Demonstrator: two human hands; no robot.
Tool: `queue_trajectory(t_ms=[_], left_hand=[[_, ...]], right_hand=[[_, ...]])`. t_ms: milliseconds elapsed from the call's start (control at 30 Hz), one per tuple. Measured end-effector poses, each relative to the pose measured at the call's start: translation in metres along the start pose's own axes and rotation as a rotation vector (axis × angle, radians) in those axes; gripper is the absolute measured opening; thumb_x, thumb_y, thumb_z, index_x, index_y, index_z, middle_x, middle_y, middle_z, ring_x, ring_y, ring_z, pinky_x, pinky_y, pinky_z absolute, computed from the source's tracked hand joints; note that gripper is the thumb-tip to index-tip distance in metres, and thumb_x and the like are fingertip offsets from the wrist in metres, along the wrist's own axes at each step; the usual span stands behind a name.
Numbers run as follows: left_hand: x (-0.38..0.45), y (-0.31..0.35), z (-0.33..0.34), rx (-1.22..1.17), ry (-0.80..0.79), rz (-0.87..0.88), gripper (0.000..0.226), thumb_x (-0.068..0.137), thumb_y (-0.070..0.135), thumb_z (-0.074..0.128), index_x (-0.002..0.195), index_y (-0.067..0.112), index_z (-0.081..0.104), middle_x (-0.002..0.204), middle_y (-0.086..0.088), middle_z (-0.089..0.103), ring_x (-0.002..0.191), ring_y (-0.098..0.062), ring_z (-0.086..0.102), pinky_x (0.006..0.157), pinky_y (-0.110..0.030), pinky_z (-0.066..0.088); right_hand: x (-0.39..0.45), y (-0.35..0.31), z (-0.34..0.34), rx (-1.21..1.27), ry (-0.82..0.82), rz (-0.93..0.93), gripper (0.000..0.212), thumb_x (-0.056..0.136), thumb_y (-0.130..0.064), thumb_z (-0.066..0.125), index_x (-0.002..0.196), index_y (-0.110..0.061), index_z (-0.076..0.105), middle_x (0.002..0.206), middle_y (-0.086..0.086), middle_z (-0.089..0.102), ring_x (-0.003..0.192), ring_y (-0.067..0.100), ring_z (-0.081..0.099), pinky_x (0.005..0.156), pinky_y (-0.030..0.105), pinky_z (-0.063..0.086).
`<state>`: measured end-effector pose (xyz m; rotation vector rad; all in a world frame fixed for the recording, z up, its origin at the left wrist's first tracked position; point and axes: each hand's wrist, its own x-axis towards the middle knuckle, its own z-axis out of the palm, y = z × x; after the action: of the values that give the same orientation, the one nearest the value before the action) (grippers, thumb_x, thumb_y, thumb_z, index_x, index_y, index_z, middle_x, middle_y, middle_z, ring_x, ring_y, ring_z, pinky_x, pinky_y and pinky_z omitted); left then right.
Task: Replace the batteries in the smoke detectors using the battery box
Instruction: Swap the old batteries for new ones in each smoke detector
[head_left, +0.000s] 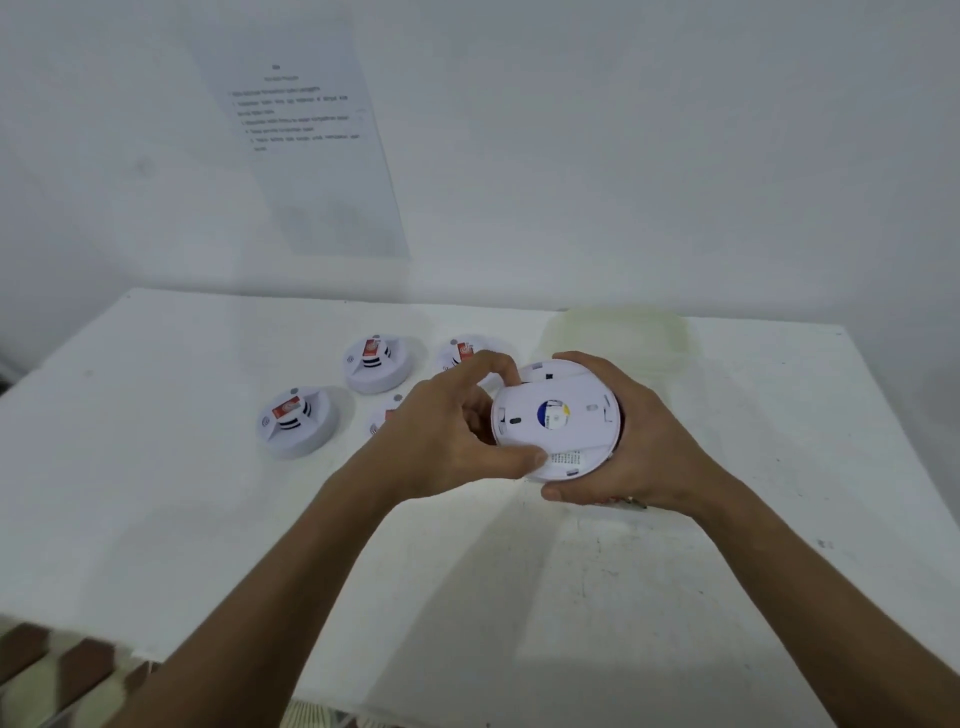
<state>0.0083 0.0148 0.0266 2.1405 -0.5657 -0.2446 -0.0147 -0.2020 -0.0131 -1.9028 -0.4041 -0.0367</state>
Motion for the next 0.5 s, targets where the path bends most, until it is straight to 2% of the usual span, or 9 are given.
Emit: queue_trajectory(t_ms=[100, 200, 300, 400, 500], left_hand=[[-0.002, 0.006, 0.012, 0.143, 0.053, 0.015, 0.057, 0.064, 0.045, 0.085, 0.109, 0.035, 0.054, 0.107, 0.019, 0.062, 0.093, -0.004, 0.063, 0.077, -0.026, 0.058], [0.000, 0.010, 0.019, 0.217, 0.007, 0.074, 0.062, 0.064, 0.048, 0.084, 0.118, 0.034, 0.056, 0.120, 0.023, 0.055, 0.104, -0.003, 0.057, 0.080, -0.019, 0.053], [0.004, 0.014, 0.024, 0.273, -0.018, 0.098, 0.065, 0.062, 0.048, 0.085, 0.119, 0.029, 0.060, 0.121, 0.021, 0.050, 0.103, 0.001, 0.051, 0.080, -0.008, 0.045], [0.008, 0.020, 0.030, 0.417, -0.038, 0.178, 0.065, 0.056, 0.057, 0.074, 0.107, 0.020, 0.061, 0.111, 0.011, 0.050, 0.096, -0.005, 0.049, 0.078, -0.013, 0.043], [0.007, 0.024, 0.031, 0.485, -0.018, 0.208, 0.066, 0.051, 0.063, 0.060, 0.101, 0.019, 0.056, 0.103, 0.011, 0.046, 0.087, -0.007, 0.047, 0.072, -0.016, 0.044]], right_hand=[[-0.009, 0.005, -0.009, -0.007, -0.016, 0.024, 0.099, 0.051, -0.008, 0.098, 0.136, -0.024, 0.050, 0.128, -0.013, 0.062, 0.119, 0.007, 0.060, 0.091, 0.019, 0.052], [-0.019, 0.011, -0.017, 0.012, -0.023, 0.043, 0.098, 0.051, -0.004, 0.097, 0.136, -0.022, 0.051, 0.128, -0.011, 0.062, 0.119, 0.010, 0.060, 0.090, 0.020, 0.052], [-0.027, 0.014, -0.023, -0.005, -0.017, 0.040, 0.099, 0.051, -0.006, 0.098, 0.137, -0.021, 0.051, 0.127, -0.010, 0.062, 0.119, 0.012, 0.060, 0.090, 0.020, 0.052], [-0.032, 0.015, -0.022, 0.020, -0.012, 0.051, 0.099, 0.052, -0.004, 0.097, 0.137, -0.022, 0.050, 0.126, -0.009, 0.064, 0.117, 0.011, 0.062, 0.090, 0.020, 0.052], [-0.034, 0.015, -0.020, 0.030, 0.010, 0.040, 0.092, 0.053, -0.007, 0.092, 0.131, -0.031, 0.052, 0.122, -0.015, 0.065, 0.112, 0.007, 0.063, 0.088, 0.015, 0.051]])
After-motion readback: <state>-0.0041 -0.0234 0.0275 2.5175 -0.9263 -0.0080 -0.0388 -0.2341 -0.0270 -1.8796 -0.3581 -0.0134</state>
